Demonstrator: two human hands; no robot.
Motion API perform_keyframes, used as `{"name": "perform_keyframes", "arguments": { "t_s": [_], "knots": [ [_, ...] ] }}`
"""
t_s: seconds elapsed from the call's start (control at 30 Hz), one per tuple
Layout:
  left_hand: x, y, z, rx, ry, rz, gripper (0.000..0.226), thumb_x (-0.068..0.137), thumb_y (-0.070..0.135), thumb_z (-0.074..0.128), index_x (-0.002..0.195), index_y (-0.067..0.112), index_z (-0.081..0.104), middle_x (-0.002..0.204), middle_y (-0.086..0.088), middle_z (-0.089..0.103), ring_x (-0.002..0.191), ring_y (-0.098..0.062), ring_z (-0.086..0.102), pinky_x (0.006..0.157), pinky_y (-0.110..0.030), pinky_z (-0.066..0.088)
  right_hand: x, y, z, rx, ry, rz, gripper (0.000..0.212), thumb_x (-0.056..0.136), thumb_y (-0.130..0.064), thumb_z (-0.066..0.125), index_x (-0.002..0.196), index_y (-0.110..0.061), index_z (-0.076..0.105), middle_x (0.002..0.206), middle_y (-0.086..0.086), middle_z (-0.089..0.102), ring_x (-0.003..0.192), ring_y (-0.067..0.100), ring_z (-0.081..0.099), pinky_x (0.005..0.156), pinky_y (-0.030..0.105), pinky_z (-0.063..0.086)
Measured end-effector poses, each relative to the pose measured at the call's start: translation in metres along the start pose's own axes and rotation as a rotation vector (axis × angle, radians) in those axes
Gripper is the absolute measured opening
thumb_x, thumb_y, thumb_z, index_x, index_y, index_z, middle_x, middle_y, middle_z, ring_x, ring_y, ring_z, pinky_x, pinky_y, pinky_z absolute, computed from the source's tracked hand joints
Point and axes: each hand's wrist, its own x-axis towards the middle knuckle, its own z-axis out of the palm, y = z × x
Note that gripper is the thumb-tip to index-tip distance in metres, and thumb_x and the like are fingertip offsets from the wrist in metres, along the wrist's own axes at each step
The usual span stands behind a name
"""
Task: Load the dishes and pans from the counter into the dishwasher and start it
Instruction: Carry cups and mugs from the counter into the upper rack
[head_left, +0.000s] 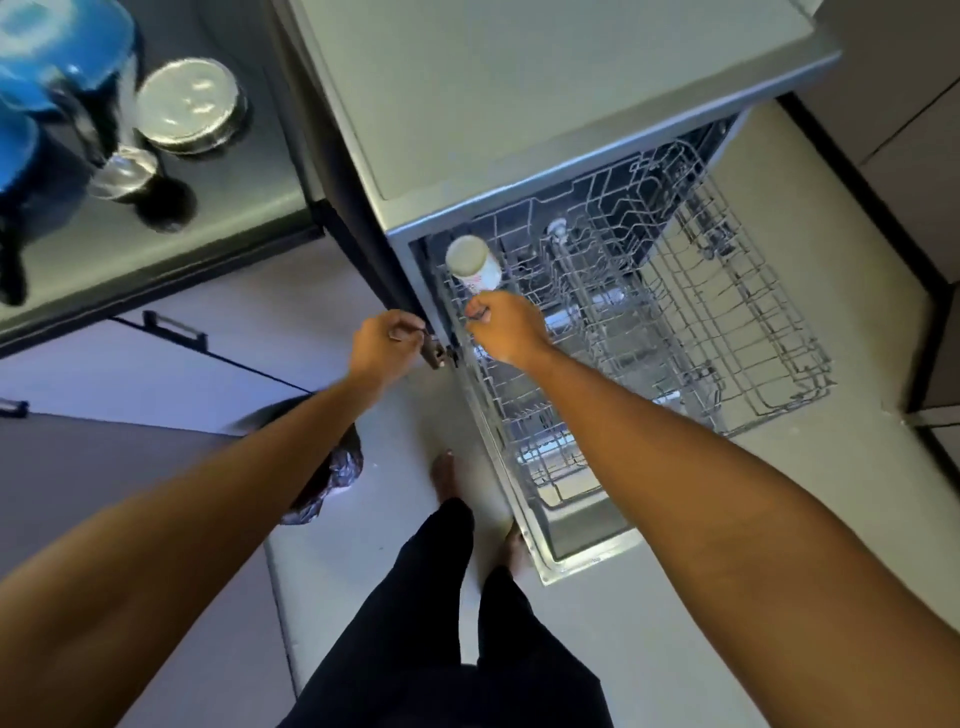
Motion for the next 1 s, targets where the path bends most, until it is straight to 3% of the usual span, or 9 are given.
{"name": "perform_keyframes", "arguments": {
  "t_s": [0.17, 0.3, 0.4, 0.53, 0.73, 0.87, 1.0],
  "knots": [
    [-0.035, -0.034, -0.09, 0.046, 0.159, 0.029, 0.016, 0.085, 0.009, 0.064, 0.093, 0.02, 0.073, 0.081, -0.001, 0.07, 0.076, -0.016, 0.064, 0.076, -0.026, 0.051, -0.004, -0.088, 0.014, -0.054, -0.056, -0.203, 0.021, 0.087, -0.022, 0.064, 0.105, -0.027, 0.073, 0.108, 0.0, 0.074, 0.1, 0.024, 0.068, 0.087, 0.036, 0.055],
    [-0.065, -0.079, -0.178, 0.026, 0.335, -0.03, 0.014, 0.089, 0.009, 0.061, 0.095, 0.016, 0.071, 0.078, -0.002, 0.067, 0.066, -0.014, 0.06, 0.066, -0.027, 0.048, -0.002, -0.175, 0.055, -0.084, -0.109, -0.349, 0.021, 0.088, -0.022, 0.06, 0.103, -0.026, 0.074, 0.094, -0.001, 0.073, 0.094, 0.025, 0.067, 0.082, 0.036, 0.055],
    [-0.087, -0.127, -0.249, 0.008, 0.478, -0.113, 0.015, 0.092, 0.012, 0.059, 0.102, 0.016, 0.07, 0.085, -0.004, 0.067, 0.071, -0.017, 0.059, 0.067, -0.027, 0.044, -0.004, -0.248, 0.101, -0.094, -0.182, -0.473, 0.021, 0.09, -0.019, 0.059, 0.104, -0.024, 0.074, 0.083, -0.009, 0.065, 0.09, 0.021, 0.066, 0.073, 0.03, 0.049],
    [-0.112, -0.194, -0.332, 0.005, 0.646, -0.155, 0.02, 0.09, 0.011, 0.061, 0.108, 0.014, 0.069, 0.1, -0.004, 0.066, 0.09, -0.014, 0.06, 0.082, -0.026, 0.043, -0.01, -0.336, 0.176, -0.111, -0.25, -0.625, 0.025, 0.087, -0.019, 0.059, 0.105, -0.028, 0.072, 0.093, -0.004, 0.072, 0.095, 0.022, 0.067, 0.08, 0.033, 0.052],
    [-0.121, -0.295, -0.444, 0.087, 0.831, -0.177, 0.032, 0.078, 0.021, 0.062, 0.107, 0.01, 0.069, 0.1, -0.012, 0.067, 0.092, -0.028, 0.063, 0.086, -0.038, 0.049, -0.014, -0.463, 0.3, -0.087, -0.338, -0.771, 0.037, 0.087, -0.01, 0.057, 0.12, -0.022, 0.069, 0.088, -0.003, 0.07, 0.088, 0.02, 0.064, 0.08, 0.034, 0.052],
    [-0.111, -0.335, -0.487, 0.145, 0.832, -0.25, 0.034, 0.081, 0.022, 0.065, 0.113, 0.012, 0.066, 0.109, -0.012, 0.062, 0.104, -0.032, 0.056, 0.093, -0.037, 0.041, -0.009, -0.527, 0.362, -0.022, -0.319, -0.781, 0.043, 0.084, -0.01, 0.062, 0.126, -0.02, 0.065, 0.091, -0.002, 0.067, 0.086, 0.018, 0.06, 0.08, 0.03, 0.048],
    [-0.091, -0.365, -0.519, 0.243, 0.773, -0.258, 0.044, 0.08, 0.036, 0.064, 0.117, 0.013, 0.062, 0.113, -0.01, 0.058, 0.107, -0.03, 0.053, 0.096, -0.038, 0.041, 0.003, -0.579, 0.416, -0.02, -0.36, -0.754, 0.044, 0.087, -0.022, 0.067, 0.13, -0.026, 0.06, 0.106, -0.003, 0.068, 0.1, 0.019, 0.065, 0.088, 0.032, 0.051]
  ]
}}
